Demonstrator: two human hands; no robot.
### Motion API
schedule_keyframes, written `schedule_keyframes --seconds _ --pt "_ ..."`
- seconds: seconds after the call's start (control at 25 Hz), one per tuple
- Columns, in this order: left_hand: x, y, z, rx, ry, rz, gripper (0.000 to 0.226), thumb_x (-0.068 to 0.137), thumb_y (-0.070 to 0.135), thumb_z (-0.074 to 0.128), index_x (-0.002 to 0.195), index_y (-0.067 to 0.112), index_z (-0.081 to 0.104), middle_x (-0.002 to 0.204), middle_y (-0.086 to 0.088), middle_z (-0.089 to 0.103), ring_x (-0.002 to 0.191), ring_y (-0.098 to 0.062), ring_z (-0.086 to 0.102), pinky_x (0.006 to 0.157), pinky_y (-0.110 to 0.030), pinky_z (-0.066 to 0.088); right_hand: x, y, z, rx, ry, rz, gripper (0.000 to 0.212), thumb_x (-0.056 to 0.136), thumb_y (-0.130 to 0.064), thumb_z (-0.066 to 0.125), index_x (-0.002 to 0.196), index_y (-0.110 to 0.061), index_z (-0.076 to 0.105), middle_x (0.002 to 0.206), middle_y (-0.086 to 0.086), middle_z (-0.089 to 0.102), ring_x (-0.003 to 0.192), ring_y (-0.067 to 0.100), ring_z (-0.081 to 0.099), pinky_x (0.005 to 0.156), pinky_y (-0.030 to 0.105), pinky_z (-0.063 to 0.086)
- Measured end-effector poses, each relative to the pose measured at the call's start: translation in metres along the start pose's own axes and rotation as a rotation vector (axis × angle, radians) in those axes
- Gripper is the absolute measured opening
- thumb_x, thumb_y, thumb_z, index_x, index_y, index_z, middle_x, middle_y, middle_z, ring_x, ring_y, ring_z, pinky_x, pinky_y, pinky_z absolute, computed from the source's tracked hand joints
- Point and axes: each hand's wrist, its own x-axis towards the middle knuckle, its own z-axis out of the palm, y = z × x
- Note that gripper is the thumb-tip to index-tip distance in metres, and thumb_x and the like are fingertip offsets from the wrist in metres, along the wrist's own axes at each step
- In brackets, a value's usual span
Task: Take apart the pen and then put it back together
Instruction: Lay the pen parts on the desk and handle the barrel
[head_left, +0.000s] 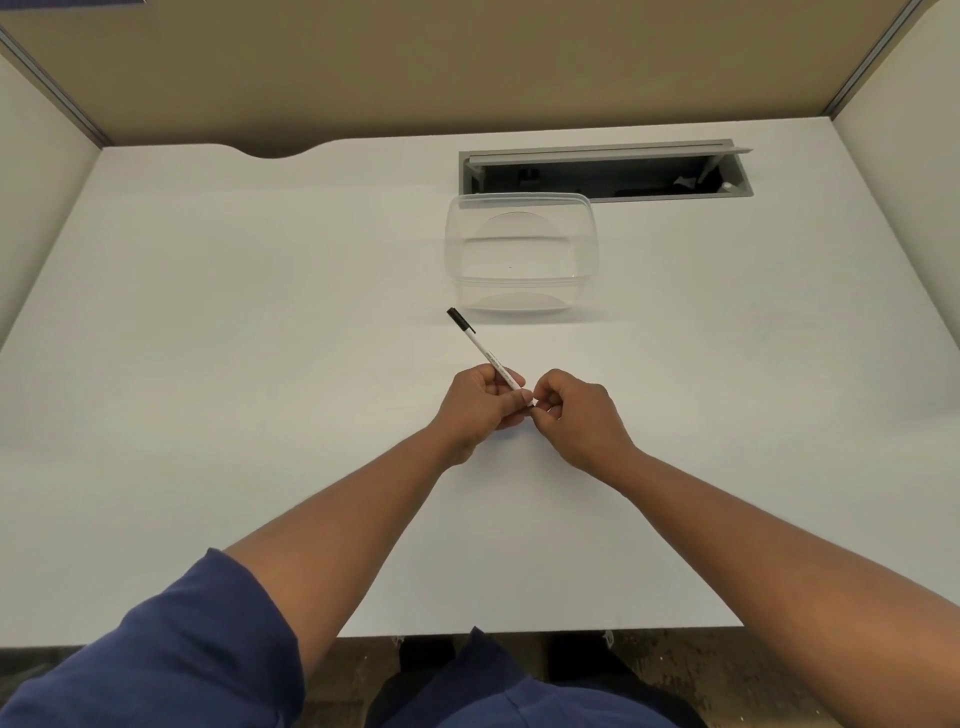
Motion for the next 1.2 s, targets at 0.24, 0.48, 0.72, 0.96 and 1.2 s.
schedule_keyframes --seconds 0.24,0.48,0.72,0.96,1.2 --pt "-0.003 0.004 -0.001 -0.046 0.032 -0.022 0.021 0.086 0.000 0.076 0.104 0.004 0.065 0.092 -0.017 0.072 0.082 -0.023 0.074 0.073 -0.027 0.060 -0.004 0.005 -0.002 -0.034 -0.023 -0.005 0.010 0.083 -0.015 0.065 0.090 -0.020 0.060 0.078 -0.010 0.064 0.073 0.019 0.063 0.076 0.039 0.055" --pt "-0.006 0.003 0.004 -0.058 0.008 -0.026 0.021 0.086 0.000 0.075 0.103 0.005 0.064 0.087 -0.012 0.075 0.082 -0.022 0.074 0.075 -0.029 0.060 -0.004 0.001 -0.002 -0.019 -0.014 -0.034 0.010 0.085 -0.017 0.067 0.091 -0.019 0.060 0.081 -0.009 0.066 0.070 0.016 0.061 0.077 0.036 0.053" --pt "-0.006 0.005 0.001 -0.060 0.032 -0.032 0.023 0.086 0.002 0.076 0.106 0.003 0.065 0.091 -0.015 0.073 0.082 -0.024 0.074 0.075 -0.029 0.060 -0.008 0.008 -0.006 -0.040 -0.043 -0.006 0.015 0.084 -0.013 0.065 0.096 -0.021 0.061 0.079 -0.010 0.064 0.076 0.019 0.063 0.079 0.039 0.055" --pt "-0.004 0.004 -0.001 -0.001 0.080 -0.028 0.022 0.087 0.007 0.077 0.105 0.002 0.066 0.089 -0.013 0.073 0.079 -0.023 0.070 0.072 -0.029 0.059 -0.008 0.010 -0.008 -0.126 -0.094 -0.011 0.019 0.086 -0.013 0.060 0.102 -0.021 0.067 0.082 -0.008 0.067 0.077 0.019 0.061 0.077 0.036 0.053" --pt "0.002 0.005 -0.011 0.182 0.145 -0.072 0.018 0.087 0.016 0.077 0.101 0.009 0.067 0.082 0.000 0.070 0.070 -0.017 0.066 0.062 -0.025 0.052 -0.002 0.017 -0.020 -0.219 -0.099 -0.001 0.014 0.083 -0.014 0.059 0.091 -0.021 0.067 0.086 -0.005 0.069 0.080 0.022 0.062 0.072 0.038 0.054"
